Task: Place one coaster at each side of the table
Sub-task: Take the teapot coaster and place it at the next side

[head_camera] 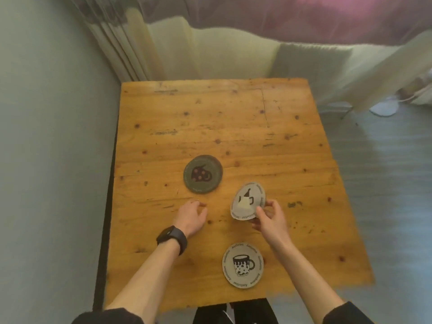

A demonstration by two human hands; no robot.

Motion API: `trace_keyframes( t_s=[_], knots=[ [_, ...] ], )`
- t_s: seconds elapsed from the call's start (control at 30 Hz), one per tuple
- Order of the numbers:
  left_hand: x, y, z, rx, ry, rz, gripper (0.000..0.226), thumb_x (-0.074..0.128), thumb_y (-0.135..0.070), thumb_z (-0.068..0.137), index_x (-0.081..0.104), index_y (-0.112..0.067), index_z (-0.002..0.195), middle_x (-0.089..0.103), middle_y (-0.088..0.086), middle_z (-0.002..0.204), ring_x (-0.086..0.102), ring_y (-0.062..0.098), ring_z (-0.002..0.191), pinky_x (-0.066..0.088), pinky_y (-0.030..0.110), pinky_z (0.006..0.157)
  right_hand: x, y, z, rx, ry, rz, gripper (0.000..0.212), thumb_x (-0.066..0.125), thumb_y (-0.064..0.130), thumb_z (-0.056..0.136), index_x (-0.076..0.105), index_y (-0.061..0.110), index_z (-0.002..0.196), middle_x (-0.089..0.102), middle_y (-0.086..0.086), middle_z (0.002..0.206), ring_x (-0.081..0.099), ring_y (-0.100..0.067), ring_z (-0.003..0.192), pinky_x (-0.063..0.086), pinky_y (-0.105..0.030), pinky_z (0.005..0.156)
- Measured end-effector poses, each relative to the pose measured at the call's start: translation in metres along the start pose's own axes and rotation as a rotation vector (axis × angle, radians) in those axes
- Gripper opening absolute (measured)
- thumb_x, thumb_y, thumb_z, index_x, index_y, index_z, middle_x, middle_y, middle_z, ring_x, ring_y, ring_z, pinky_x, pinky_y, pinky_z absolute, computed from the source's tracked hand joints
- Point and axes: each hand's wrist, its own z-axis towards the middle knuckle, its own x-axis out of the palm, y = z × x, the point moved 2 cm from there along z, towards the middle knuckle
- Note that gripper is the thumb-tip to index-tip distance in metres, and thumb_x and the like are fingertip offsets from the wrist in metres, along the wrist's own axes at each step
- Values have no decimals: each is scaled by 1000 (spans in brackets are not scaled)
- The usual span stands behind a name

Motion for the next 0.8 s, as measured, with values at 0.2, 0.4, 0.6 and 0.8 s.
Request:
trace_keyframes(
  t_s=[0.2,0.4,0.6,0.8],
  knots=[
    [59,-85,-74,-70,342,-676,41,56,-47,95,53,-25,129,68,0,119,70,17,95,56,30,72,-92,-37,-77,92,-85,110,14,55,19,102,53,22,115,76,3,98,73,-18,90,59,-34,69],
    [115,-145,-117,-2,386,-732,35,69,-10,89,60,-19,122,74,5,85,70,18,70,56,35,67,-175,-69,-108,93,-144,125,17,57,14,100,52,14,116,75,-3,101,72,-17,89,57,-28,62],
    [172,-217,-132,40,371,-652,27,68,-5,88,62,-20,110,74,5,82,65,17,64,51,30,59,-265,-105,-109,88,-119,151,35,65,11,94,49,29,120,75,-4,101,77,-21,78,59,-41,69],
    [264,-314,-139,-9,292,-677,23,72,-13,87,61,-11,107,73,12,89,66,22,69,50,31,62,-409,-124,-67,23,-141,82,13,70,20,92,59,22,99,75,-12,92,73,-19,67,62,-37,67]
  ],
)
